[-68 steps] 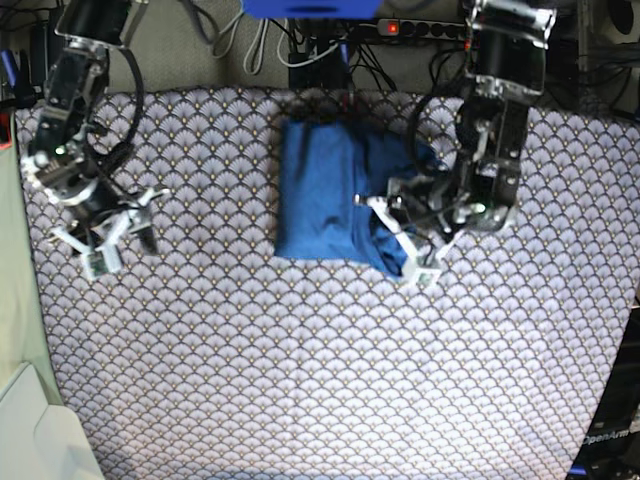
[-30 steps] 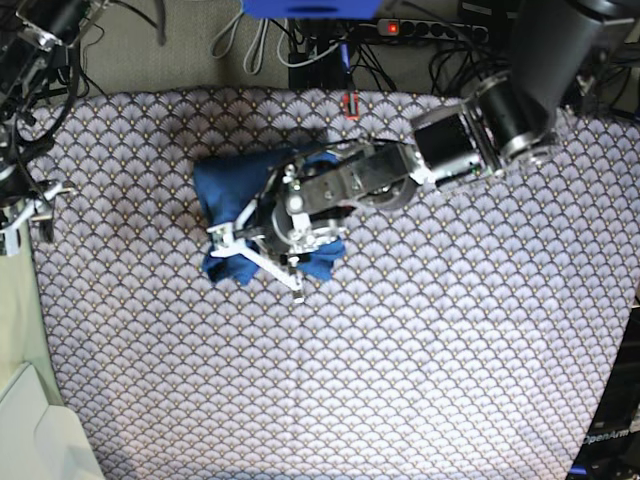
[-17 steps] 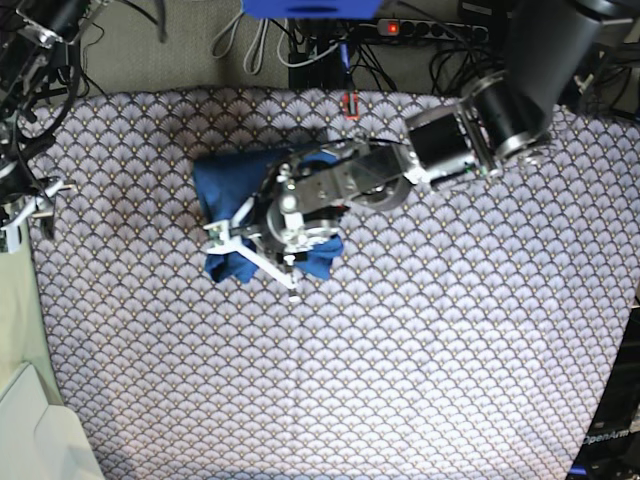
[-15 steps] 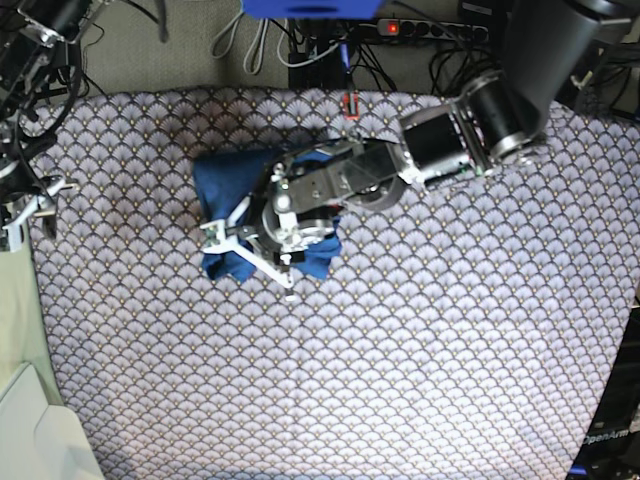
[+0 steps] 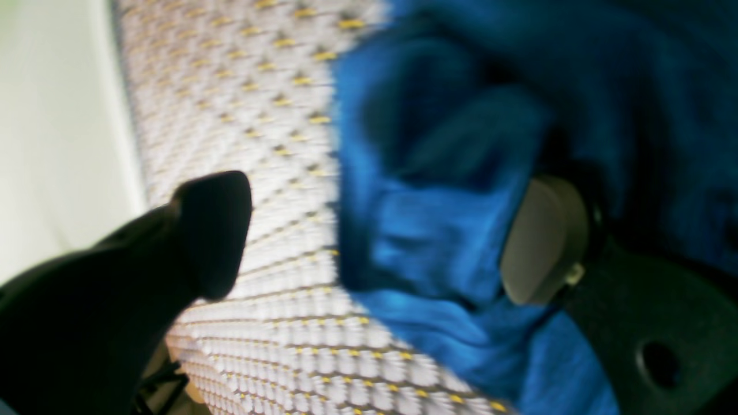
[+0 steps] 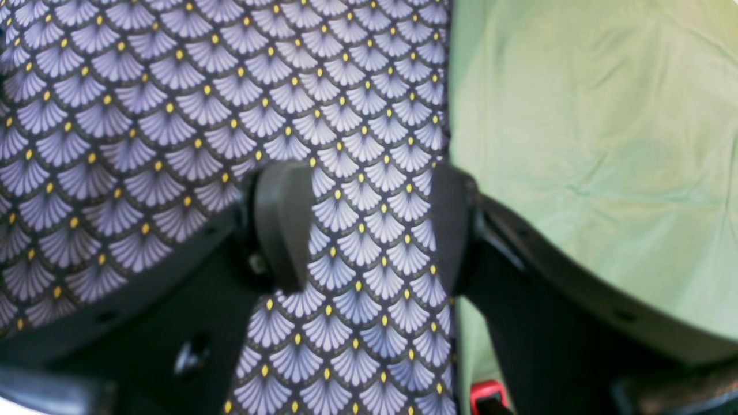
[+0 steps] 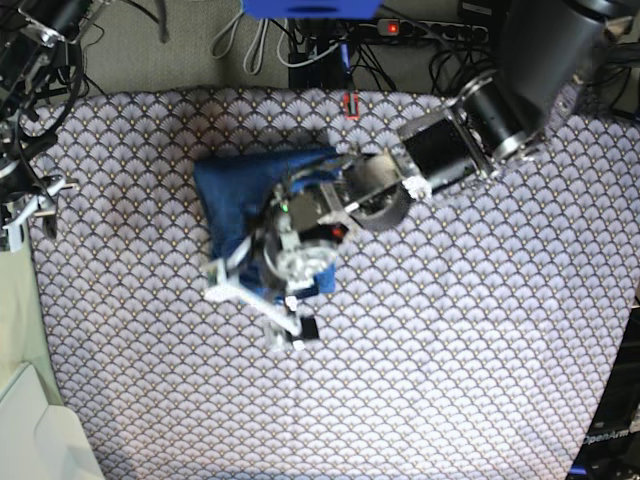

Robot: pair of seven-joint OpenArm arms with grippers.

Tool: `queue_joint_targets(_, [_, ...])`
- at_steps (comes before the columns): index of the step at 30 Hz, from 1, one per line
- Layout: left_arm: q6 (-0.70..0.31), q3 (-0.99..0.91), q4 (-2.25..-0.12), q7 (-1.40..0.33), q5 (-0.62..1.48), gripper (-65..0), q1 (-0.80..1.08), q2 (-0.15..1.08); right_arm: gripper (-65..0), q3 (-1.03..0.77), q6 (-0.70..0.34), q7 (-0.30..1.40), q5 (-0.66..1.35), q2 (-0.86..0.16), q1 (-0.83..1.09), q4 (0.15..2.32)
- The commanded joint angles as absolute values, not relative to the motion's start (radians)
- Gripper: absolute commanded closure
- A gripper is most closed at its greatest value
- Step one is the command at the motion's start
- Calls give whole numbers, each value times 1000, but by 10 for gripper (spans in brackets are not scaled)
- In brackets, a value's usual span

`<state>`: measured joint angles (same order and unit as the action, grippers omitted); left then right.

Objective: Fold the T-shirt properly
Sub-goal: 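Press and smooth the folded shirt with the left gripper, then lift the left gripper off the shirt and move it away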

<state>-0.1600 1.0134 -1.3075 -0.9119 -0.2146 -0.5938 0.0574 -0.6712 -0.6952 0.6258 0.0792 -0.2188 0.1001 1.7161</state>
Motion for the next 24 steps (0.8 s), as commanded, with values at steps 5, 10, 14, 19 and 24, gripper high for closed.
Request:
queue_joint_targets(5, [-153,769,-1446,-900,-237,-650,-590,51,-337,-676,-698,599,93,-223,93,1732])
queue_joint_targets(10, [-153,702,-1508,-901,-231,-650,-564,96,-337,-674,-698,599,93,-206,93,1728])
queue_joint_targets(14, [-154,693,-1517,-903,-237,-650,-522,120,-338,-670,-698,599,94,-196,93,1728])
queue_joint_targets(19, [-154,550,-1592,-978,-229,-650,-453,222,-340,-650,-698,599,96,-157,91,1736])
queue_joint_targets(24, [-154,289,-1681,-1017,-228,-650,-305,367,-337,-530,-698,599,99,-133,91,1736])
